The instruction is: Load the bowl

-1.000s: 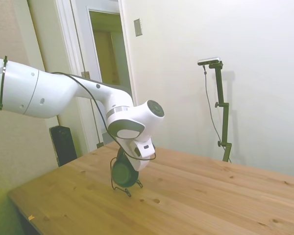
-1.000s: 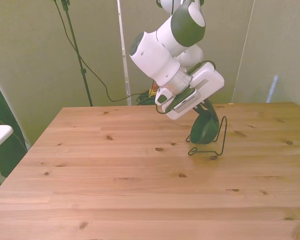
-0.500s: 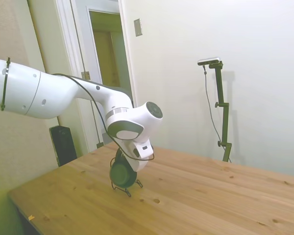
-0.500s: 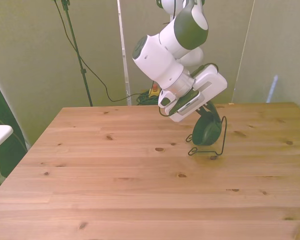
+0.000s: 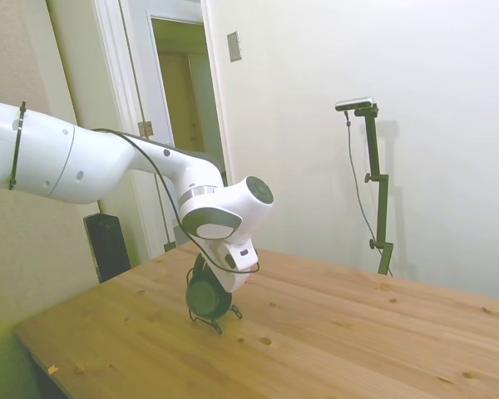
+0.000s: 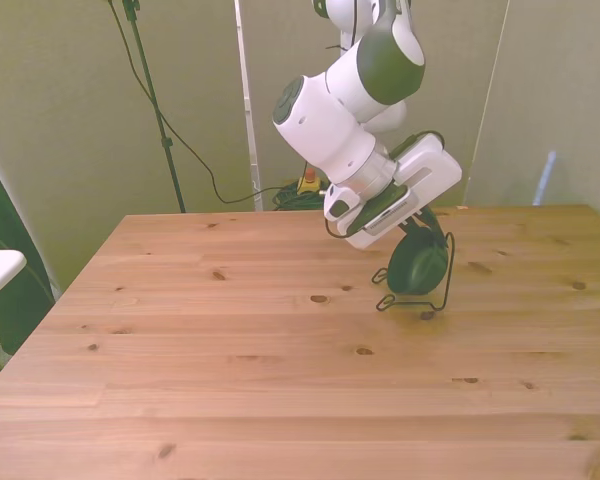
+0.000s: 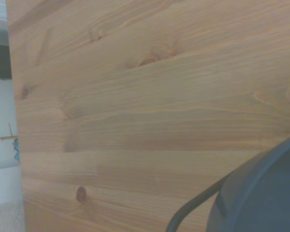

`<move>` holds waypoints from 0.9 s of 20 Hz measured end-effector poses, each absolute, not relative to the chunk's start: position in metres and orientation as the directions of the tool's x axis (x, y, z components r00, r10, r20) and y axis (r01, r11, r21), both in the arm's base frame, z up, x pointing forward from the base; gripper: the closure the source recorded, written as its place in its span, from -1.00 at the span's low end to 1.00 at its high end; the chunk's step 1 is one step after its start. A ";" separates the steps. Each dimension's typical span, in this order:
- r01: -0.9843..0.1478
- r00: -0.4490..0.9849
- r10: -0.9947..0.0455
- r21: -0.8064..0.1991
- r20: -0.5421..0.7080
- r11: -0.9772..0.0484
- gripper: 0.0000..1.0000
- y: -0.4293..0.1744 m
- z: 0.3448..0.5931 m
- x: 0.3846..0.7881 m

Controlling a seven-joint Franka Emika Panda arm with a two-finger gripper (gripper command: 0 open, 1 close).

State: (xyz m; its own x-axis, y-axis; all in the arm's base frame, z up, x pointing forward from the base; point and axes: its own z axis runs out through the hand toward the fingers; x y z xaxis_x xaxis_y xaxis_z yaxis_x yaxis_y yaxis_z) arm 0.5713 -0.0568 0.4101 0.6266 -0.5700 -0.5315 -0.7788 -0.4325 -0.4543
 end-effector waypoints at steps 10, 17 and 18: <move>-0.795 0.606 -0.557 -0.453 -0.568 -0.404 1.00 -0.067 0.405 0.570; -0.817 0.572 -0.569 -0.469 -0.591 -0.335 1.00 -0.106 0.398 0.574; -0.820 0.567 -0.571 -0.470 -0.594 -0.325 1.00 -0.112 0.399 0.573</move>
State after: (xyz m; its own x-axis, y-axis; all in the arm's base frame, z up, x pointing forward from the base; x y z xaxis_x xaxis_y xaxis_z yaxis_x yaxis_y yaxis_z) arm 0.5733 -0.1117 0.3995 0.5668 -0.5708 -0.5940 -0.8204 -0.3253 -0.4702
